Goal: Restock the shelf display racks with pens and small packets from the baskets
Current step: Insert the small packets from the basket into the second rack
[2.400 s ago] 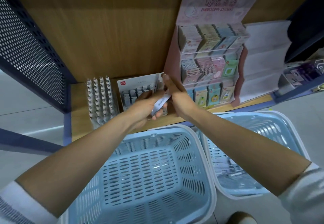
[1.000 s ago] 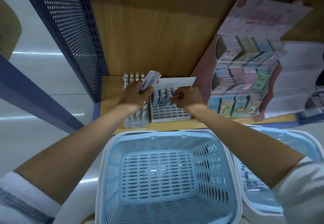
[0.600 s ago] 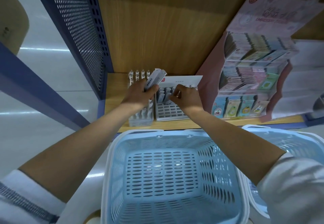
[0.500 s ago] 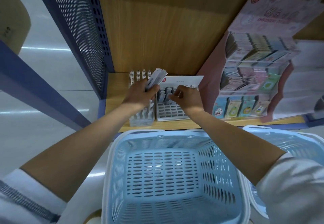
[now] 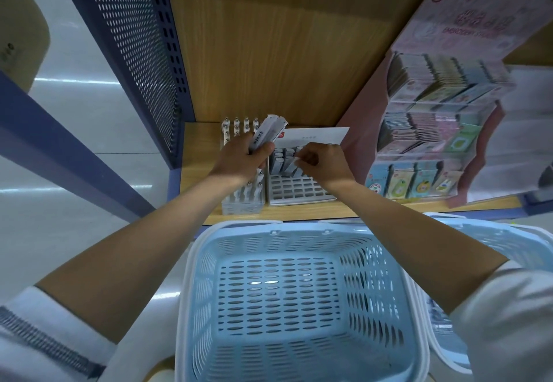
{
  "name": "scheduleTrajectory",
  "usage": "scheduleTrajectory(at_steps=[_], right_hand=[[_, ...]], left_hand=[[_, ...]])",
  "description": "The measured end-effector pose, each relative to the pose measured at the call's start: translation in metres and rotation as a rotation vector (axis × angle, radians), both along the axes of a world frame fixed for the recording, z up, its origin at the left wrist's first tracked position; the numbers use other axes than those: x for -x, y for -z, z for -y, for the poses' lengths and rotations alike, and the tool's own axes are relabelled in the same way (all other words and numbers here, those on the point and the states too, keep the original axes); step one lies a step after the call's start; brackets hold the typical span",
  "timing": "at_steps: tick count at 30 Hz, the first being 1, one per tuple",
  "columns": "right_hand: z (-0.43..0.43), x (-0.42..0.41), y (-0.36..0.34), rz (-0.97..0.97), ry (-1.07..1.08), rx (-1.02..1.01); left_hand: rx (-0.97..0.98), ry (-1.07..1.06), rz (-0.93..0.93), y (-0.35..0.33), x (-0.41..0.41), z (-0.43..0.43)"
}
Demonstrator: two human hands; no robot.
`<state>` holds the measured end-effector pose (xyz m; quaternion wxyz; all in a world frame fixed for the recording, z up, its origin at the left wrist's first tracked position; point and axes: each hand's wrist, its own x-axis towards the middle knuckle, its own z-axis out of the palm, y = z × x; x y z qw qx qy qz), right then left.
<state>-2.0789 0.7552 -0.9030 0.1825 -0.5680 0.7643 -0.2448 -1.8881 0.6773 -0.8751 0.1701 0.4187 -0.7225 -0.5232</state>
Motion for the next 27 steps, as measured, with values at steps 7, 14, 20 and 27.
scheduleTrajectory(at_steps=[7, 14, 20, 27], right_hand=[[0.006, -0.002, -0.001, -0.166, -0.120, -0.024], [0.005, 0.003, -0.004, -0.202, -0.193, -0.028], [0.004, 0.001, -0.002, -0.226, -0.207, -0.087], [0.007, -0.002, 0.011, -0.279, -0.184, -0.108]], left_hand=[[0.018, 0.017, 0.002, 0.001, -0.001, 0.002], [-0.006, 0.019, -0.016, 0.004, -0.002, 0.003], [0.027, 0.036, 0.009, 0.004, -0.002, 0.004], [0.068, 0.043, 0.055, 0.003, -0.003, 0.004]])
